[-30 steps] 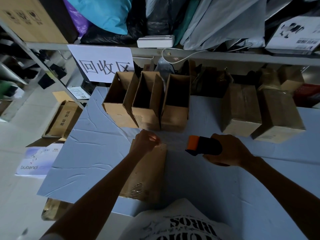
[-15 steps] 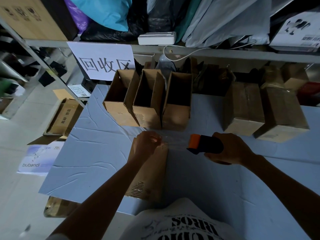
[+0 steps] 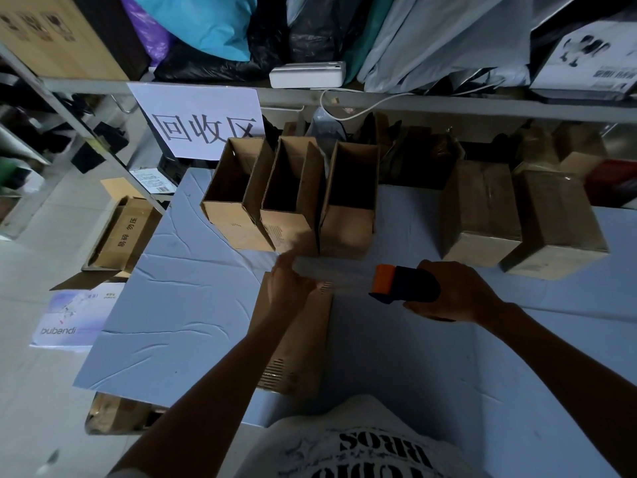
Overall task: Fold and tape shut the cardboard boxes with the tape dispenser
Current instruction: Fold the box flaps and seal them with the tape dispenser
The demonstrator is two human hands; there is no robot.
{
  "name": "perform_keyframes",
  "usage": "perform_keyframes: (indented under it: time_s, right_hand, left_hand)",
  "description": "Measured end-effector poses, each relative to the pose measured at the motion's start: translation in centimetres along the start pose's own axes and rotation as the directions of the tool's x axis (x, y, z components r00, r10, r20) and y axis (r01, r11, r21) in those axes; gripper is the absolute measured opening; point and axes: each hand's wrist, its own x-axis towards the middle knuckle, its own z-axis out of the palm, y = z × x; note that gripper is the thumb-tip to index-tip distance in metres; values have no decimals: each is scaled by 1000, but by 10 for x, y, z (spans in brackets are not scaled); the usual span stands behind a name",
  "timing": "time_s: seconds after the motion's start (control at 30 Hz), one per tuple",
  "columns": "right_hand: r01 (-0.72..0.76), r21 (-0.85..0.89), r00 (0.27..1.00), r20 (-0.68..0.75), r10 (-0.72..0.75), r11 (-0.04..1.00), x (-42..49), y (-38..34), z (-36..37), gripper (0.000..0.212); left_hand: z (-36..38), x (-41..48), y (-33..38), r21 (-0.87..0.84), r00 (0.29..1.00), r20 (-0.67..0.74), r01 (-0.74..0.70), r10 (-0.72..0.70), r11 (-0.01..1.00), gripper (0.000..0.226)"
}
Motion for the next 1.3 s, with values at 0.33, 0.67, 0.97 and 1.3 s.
perform_keyframes:
  time_s: [0.33,0.67,0.97,1.3]
  right_hand:
    - [4,15,1000,-5,-4,1000,-5,-11,9,51]
    - [35,86,999,-19,-34,996,-18,-22,-7,66]
    - [15,187,1000,23,-20,982,-5,-55,-17,57]
    - [71,12,995,-69,-70,997,25,-106,-24,75]
  left_hand:
    - [17,-24,-5,226,974,-187,169,-127,959,79]
    - [6,-23,-12,126,970,111,200,-214,972,121]
    - [-13,-19,-35,-264,892,412,315,-188,912,82]
    - [2,-40,-3,471,984,145,20,-100,882,131]
